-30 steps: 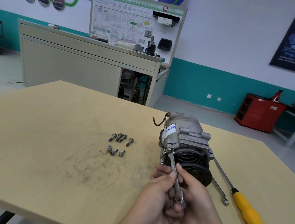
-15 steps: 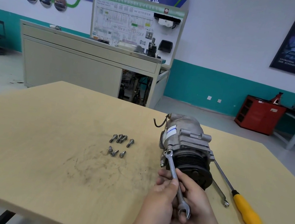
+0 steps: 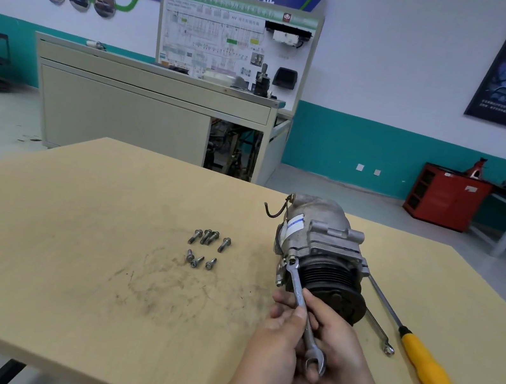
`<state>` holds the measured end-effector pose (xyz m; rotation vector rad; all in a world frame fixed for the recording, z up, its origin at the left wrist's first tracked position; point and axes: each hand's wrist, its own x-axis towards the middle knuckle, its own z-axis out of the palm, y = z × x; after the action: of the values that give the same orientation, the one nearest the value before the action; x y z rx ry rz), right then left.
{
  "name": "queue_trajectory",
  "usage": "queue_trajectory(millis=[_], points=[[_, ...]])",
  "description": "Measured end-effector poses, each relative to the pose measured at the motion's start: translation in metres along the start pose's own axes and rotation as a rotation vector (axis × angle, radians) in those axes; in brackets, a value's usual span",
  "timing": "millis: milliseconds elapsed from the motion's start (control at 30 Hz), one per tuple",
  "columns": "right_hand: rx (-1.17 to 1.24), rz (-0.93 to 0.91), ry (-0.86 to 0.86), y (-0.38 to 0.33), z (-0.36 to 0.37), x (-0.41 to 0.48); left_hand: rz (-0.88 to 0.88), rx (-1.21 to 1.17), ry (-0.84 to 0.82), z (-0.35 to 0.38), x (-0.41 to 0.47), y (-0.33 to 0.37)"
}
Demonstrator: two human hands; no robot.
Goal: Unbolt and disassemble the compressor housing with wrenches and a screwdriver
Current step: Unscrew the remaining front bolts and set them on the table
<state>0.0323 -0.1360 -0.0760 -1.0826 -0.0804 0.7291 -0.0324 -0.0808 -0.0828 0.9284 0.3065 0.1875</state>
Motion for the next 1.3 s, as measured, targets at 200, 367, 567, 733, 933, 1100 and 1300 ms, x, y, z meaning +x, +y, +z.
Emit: queue_trajectory(millis=[200,367,567,733,933,1100,1300], points=[[0.002,0.011,0.019,-0.002,0.001,-0.003,-0.038,-0.059,-0.029,0.000,-0.001,0.002],[-0.015,0.006,0.079,-0.005,0.004,-0.006,-0.093,-0.075,-0.079,-0.004,-0.004,0.004],[-0.126,-0.060,0.087,-0.001,0.007,0.000,-0.089,0.069,-0.049,-0.019,-0.008,0.007],[-0.137,-0.102,0.135,0.002,0.014,0.000,-0.022,0.122,-0.030,-0.027,-0.010,0.011],[-0.232,-0.131,0.129,0.002,0.017,-0.006,0.021,0.117,-0.018,-0.031,-0.011,0.012],[-0.235,-0.103,0.093,0.002,0.019,-0.009,-0.031,0.065,-0.025,-0.033,-0.013,0.013],[-0.268,-0.108,0.122,0.005,0.020,-0.010,-0.125,-0.024,-0.016,-0.033,-0.015,0.014]])
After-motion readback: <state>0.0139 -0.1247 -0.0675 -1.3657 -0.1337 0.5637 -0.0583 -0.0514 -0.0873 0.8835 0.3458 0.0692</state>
